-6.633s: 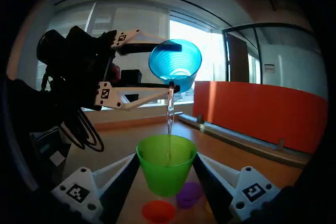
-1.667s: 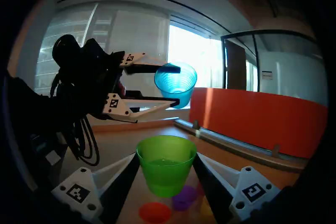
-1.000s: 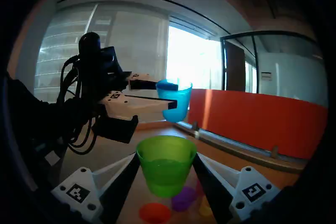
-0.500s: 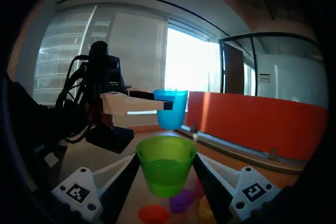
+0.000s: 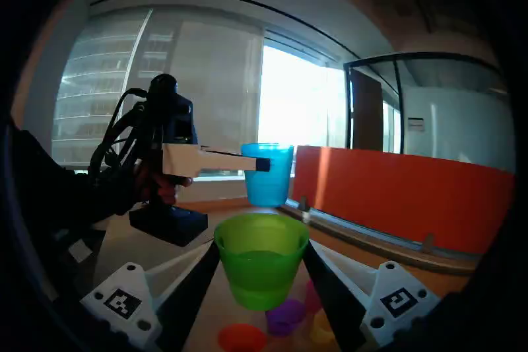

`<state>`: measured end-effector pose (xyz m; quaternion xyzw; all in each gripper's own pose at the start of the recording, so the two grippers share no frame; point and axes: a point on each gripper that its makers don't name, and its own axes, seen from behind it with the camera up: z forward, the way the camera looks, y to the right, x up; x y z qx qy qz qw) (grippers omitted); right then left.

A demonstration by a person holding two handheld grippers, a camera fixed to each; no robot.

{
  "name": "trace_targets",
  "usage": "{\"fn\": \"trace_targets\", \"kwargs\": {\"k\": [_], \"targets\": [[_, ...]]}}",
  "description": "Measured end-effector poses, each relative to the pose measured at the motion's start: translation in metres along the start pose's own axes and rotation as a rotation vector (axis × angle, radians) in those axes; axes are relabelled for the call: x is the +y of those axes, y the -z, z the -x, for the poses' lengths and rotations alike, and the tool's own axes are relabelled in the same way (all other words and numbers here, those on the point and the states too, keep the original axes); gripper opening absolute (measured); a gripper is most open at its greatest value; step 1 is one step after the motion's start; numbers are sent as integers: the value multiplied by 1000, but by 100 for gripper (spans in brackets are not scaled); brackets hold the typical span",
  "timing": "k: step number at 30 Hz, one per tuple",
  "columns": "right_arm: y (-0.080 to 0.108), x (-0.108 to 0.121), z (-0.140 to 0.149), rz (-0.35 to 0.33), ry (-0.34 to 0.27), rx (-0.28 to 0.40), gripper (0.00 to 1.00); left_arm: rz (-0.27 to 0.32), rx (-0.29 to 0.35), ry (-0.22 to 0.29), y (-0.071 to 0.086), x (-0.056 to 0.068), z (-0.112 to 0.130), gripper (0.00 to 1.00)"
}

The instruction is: Pour water

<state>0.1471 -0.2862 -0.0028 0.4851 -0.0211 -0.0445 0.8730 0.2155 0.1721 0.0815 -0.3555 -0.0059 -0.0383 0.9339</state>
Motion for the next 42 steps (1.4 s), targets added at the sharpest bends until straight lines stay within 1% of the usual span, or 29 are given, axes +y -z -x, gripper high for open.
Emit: {"fn": "trace_targets", "kwargs": {"k": [11, 17, 26, 32, 42], "targets": [[0, 2, 0, 9, -1, -5, 90, -20, -16, -7, 7, -7, 5, 84], [4, 6, 0, 23, -3, -9, 90, -41, -22, -12, 13, -15, 8, 83], [19, 16, 0, 54, -8, -12, 90, -63, -30, -7, 23, -25, 17, 84], [31, 23, 4, 79, -7, -22, 90, -72, -37, -12, 30, -27, 23, 84], [48, 33, 7, 112, -16, -29, 90, -83, -63, -23, 36, -29, 35, 83]]}}
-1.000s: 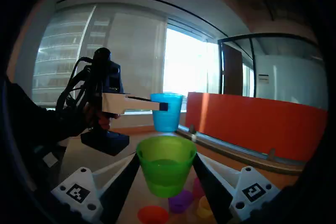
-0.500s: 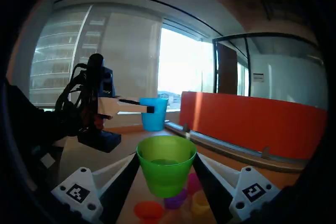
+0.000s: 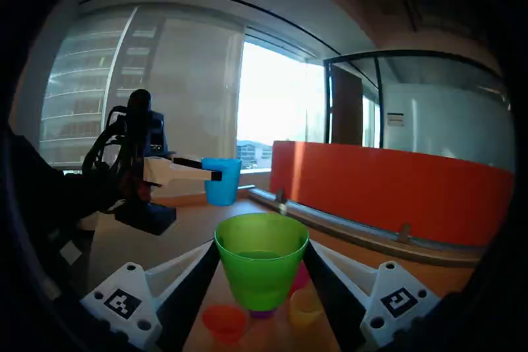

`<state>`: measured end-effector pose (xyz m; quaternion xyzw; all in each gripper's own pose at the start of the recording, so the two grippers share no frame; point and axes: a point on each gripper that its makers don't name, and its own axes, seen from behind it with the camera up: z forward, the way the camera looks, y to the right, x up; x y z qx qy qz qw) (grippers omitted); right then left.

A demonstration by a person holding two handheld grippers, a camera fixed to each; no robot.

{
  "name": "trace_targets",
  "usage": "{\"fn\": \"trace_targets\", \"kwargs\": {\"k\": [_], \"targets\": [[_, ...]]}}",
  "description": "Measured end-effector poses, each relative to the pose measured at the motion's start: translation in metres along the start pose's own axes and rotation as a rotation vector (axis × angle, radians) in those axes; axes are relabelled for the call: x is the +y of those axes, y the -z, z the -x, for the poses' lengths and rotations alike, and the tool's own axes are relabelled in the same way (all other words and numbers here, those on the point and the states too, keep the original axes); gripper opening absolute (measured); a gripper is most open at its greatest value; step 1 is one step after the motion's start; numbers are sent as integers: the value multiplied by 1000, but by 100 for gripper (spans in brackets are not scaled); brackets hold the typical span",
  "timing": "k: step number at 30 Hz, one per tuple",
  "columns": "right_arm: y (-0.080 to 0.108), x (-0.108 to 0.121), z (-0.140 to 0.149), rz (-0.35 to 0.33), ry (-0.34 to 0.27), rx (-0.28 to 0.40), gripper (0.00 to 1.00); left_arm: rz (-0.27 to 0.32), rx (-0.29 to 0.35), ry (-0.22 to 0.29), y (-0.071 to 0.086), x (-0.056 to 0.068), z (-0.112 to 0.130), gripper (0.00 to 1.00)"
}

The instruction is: Pour water

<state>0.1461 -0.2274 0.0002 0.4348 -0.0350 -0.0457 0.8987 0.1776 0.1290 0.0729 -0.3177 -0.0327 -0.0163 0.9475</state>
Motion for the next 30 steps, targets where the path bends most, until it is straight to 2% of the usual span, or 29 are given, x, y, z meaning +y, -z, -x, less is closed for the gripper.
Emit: {"fn": "trace_targets", "kwargs": {"k": [8, 30], "targets": [[6, 8, 15, 15, -2, -41, 90, -8, -48, -26, 3, -2, 19, 84], [17, 29, 81, 27, -9, -244, 90, 21, -278, -99, 1, -4, 111, 85]]}}
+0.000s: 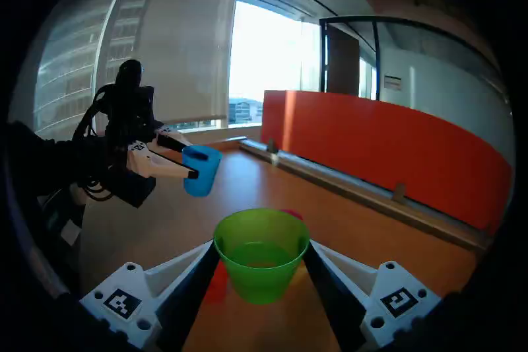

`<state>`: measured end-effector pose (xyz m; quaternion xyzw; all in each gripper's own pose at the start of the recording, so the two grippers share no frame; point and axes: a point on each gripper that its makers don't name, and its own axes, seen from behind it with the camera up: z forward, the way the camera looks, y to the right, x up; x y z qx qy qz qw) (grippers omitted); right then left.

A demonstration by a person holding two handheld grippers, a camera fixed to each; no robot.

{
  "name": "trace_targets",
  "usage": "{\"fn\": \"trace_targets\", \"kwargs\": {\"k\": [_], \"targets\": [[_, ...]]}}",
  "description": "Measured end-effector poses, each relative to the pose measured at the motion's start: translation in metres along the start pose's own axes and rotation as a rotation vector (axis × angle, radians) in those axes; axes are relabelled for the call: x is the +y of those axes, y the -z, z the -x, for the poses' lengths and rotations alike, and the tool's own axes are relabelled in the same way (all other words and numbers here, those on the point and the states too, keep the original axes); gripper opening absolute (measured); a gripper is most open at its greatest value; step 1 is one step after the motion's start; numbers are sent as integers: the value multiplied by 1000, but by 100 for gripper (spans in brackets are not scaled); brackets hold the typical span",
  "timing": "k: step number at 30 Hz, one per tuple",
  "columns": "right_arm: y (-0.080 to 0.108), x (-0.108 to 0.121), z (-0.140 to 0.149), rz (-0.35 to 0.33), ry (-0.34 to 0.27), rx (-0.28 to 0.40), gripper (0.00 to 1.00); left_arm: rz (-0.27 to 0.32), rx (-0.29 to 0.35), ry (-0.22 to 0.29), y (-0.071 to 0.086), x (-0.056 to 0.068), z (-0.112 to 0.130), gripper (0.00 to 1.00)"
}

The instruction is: Pour water

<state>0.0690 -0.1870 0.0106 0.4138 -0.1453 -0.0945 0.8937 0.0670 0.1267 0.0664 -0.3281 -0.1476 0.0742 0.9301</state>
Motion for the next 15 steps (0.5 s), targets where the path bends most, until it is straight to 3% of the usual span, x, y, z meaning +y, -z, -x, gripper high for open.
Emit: {"fn": "trace_targets", "kwargs": {"k": [15], "targets": [[-8, 10, 38, -5, 12, -112, 90, 24, -139, -46, -16, 8, 52, 85]]}}
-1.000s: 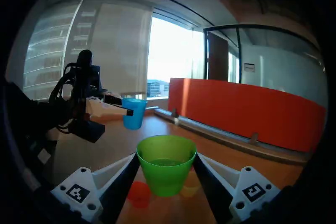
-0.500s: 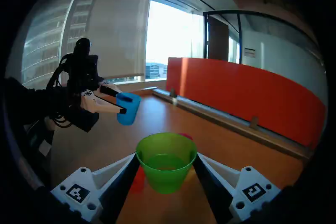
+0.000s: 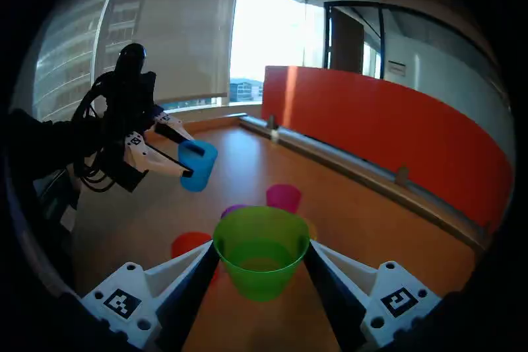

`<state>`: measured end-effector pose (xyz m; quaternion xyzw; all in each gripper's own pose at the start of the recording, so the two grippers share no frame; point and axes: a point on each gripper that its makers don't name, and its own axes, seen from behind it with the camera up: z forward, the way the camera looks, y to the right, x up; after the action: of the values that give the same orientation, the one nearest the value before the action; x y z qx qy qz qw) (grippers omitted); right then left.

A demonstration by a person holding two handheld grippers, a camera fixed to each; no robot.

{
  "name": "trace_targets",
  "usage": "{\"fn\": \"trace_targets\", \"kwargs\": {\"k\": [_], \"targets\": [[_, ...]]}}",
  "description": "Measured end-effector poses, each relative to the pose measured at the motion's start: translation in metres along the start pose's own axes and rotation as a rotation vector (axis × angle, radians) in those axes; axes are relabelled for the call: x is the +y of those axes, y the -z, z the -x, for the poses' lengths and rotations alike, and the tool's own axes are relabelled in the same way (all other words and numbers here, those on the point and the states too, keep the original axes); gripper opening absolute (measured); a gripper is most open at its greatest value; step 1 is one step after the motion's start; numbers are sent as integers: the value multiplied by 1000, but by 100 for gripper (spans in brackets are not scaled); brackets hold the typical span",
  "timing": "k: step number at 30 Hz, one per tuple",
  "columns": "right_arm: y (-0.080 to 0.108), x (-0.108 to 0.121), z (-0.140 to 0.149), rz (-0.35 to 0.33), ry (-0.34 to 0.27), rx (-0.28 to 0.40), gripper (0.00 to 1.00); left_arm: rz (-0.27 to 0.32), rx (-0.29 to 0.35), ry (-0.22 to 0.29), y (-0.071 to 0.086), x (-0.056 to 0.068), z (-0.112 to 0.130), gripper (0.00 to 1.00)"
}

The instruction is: Pour water

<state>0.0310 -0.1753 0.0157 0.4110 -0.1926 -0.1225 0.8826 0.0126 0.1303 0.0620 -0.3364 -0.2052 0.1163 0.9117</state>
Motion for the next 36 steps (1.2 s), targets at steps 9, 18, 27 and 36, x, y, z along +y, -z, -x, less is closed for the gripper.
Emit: {"fn": "trace_targets", "kwargs": {"k": [9, 18, 27, 36], "targets": [[-7, 1, 19, -12, -7, -58, 90, 13, -61, -21, -7, 5, 24, 85], [-15, 1, 39, -18, -8, -113, 91, 23, -97, -16, -13, 9, 43, 85], [-24, 0, 58, -20, -10, -162, 91, 35, -130, -29, -19, 14, 56, 85], [-31, -3, 74, -23, -5, -196, 91, 45, -145, -29, -24, 18, 64, 85]]}}
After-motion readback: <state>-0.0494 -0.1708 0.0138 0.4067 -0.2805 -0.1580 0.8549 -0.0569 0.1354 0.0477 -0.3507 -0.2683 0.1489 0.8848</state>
